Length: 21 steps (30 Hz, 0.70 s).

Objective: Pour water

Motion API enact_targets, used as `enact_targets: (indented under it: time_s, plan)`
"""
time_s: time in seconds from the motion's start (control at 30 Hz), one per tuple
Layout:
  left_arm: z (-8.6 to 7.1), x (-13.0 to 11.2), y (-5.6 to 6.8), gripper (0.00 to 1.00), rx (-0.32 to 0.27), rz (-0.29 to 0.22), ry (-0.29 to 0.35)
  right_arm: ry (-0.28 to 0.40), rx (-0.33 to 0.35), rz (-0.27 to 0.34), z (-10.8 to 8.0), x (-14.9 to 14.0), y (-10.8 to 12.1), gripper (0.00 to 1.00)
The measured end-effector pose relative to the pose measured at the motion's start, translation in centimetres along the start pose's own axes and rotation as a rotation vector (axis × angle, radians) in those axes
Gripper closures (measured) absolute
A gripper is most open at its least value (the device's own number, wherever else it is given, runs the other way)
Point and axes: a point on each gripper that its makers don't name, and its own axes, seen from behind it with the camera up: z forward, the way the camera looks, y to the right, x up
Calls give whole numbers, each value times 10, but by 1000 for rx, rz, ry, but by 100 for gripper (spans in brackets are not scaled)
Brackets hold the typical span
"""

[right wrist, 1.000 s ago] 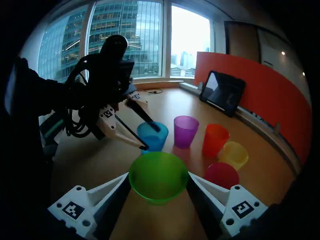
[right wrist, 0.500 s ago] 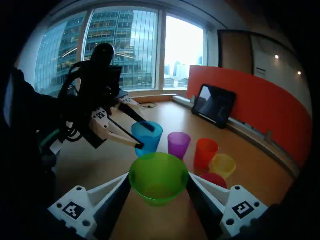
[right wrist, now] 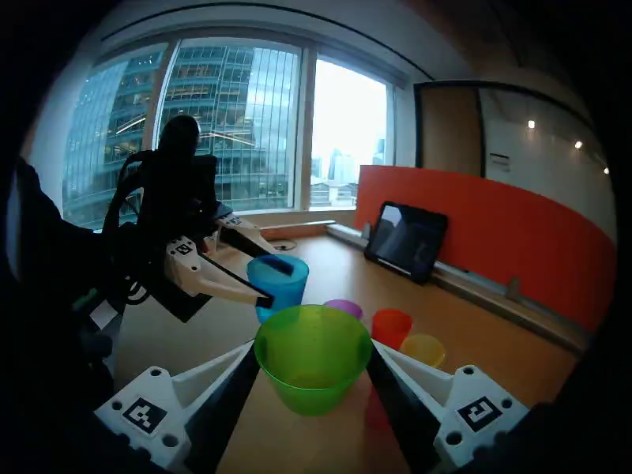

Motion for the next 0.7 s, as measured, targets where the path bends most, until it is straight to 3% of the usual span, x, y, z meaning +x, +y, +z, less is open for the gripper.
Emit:
enact_targets:
  time_s: [0.3,0.7]
  plan:
    - [-4,28,5,14,-6,1,72,84,-66,7,-8,25,10,7]
    - [-11,60,9,14,-7,10,142,171,-100,6,-15,52,17,7]
